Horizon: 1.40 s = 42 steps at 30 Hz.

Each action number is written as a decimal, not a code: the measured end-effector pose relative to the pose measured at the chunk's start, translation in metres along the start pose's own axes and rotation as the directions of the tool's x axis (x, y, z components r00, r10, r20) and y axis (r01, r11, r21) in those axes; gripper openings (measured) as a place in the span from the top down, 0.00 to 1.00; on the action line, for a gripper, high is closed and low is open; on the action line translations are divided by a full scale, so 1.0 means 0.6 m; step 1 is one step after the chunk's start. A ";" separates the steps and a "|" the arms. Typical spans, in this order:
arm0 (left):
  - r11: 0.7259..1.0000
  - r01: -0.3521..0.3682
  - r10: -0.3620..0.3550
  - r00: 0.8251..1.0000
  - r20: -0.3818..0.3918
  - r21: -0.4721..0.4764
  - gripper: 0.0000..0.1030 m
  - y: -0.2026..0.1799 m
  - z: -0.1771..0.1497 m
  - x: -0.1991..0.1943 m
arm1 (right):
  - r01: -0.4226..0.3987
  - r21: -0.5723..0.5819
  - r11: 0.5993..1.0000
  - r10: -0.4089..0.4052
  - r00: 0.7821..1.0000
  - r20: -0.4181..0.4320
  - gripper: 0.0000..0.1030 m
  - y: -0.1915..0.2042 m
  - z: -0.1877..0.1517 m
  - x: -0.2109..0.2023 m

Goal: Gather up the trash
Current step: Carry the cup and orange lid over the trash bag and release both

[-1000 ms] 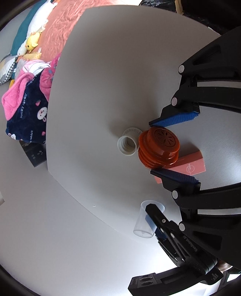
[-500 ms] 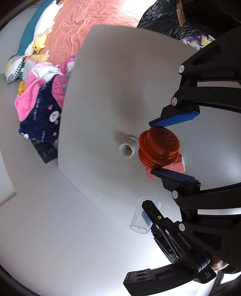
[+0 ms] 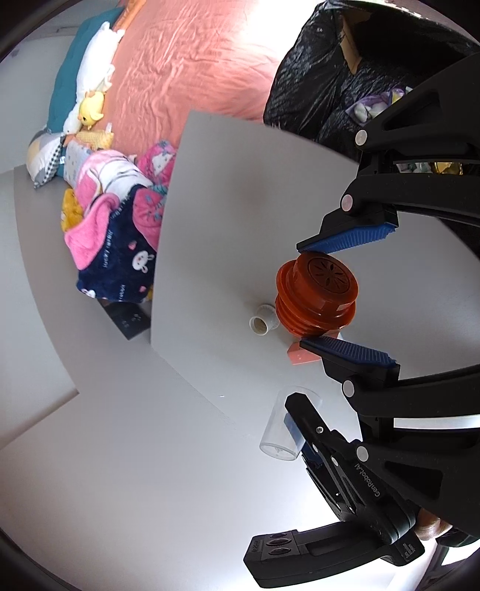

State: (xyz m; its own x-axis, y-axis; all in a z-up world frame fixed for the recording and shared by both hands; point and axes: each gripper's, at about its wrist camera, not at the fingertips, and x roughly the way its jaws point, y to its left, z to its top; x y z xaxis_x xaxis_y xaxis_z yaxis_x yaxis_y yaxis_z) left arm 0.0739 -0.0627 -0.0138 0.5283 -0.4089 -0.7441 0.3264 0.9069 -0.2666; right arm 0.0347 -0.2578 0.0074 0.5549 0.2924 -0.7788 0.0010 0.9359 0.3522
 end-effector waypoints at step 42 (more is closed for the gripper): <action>0.941 0.236 -0.226 0.972 -0.066 0.243 0.59 -0.290 -0.040 0.010 | 0.123 0.168 0.978 -0.157 0.965 0.209 0.54 -0.197 -0.079 -0.266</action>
State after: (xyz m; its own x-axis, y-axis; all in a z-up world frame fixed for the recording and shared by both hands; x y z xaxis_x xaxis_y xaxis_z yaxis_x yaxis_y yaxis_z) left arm 0.0011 -0.2204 0.0135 0.3878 -0.5959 -0.7032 0.6223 0.7320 -0.2772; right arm -0.0934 -0.4058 0.0651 0.7092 0.0941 -0.6987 0.2090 0.9184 0.3359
